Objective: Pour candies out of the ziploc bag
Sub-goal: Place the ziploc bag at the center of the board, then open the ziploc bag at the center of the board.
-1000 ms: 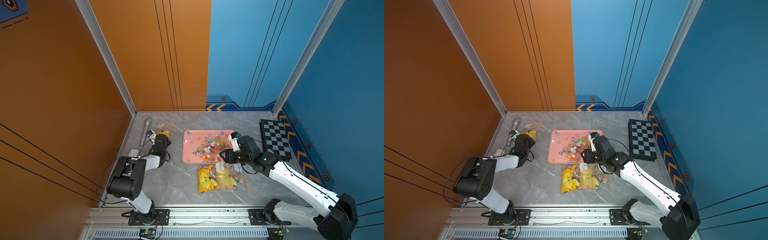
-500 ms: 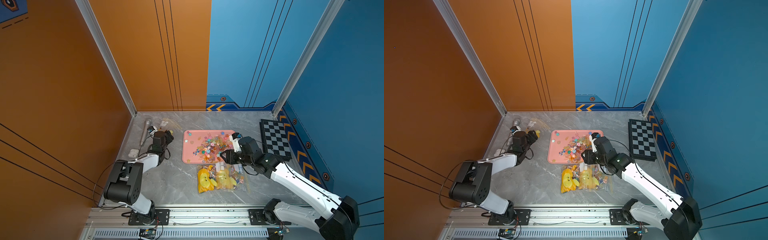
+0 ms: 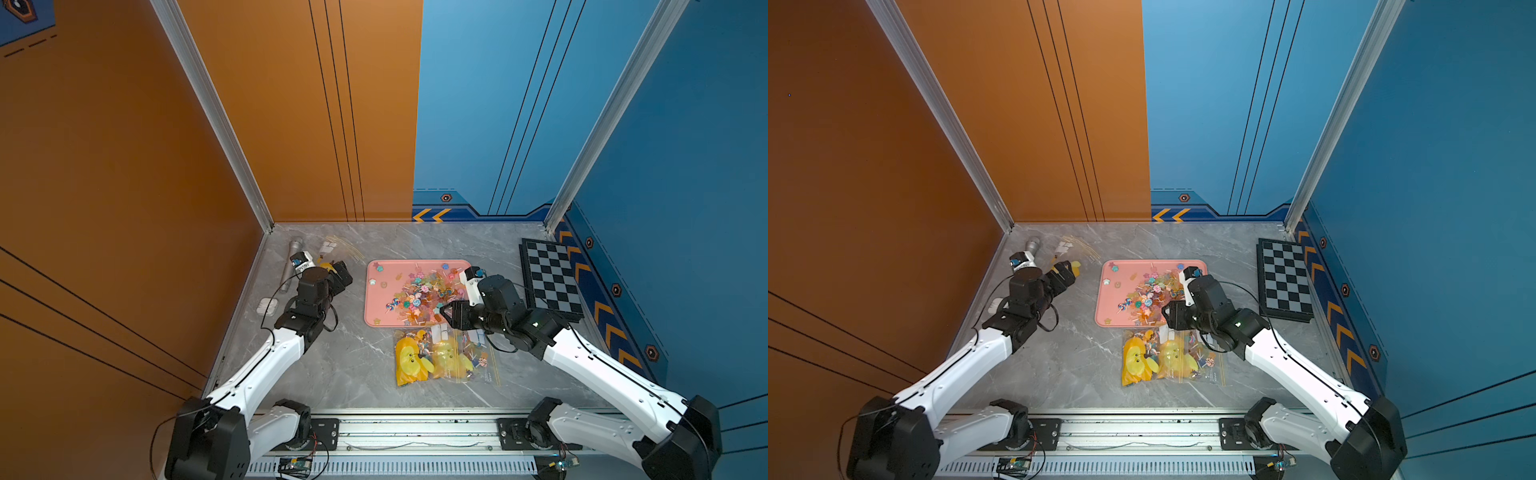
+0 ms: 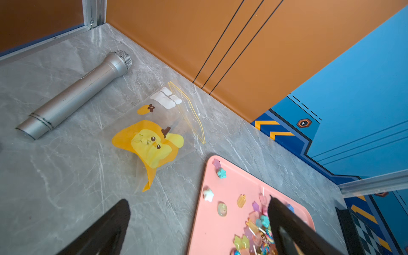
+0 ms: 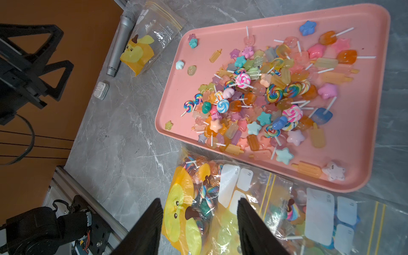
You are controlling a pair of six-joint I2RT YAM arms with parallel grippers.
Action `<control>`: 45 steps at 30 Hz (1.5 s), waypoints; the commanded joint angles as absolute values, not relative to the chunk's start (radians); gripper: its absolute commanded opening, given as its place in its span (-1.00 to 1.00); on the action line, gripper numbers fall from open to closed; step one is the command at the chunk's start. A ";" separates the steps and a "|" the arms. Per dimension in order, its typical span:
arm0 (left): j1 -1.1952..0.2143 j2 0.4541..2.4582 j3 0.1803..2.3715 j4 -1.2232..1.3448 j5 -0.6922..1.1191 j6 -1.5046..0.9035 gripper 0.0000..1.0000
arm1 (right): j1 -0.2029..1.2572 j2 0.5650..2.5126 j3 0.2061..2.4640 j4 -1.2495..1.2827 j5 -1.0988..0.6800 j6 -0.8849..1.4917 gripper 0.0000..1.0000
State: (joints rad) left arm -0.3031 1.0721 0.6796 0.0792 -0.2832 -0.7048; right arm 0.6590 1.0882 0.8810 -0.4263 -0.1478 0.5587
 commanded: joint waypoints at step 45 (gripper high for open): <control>-1.193 1.112 0.692 -0.079 -0.587 -0.699 0.44 | 0.581 0.813 0.554 -0.529 -0.049 0.680 0.06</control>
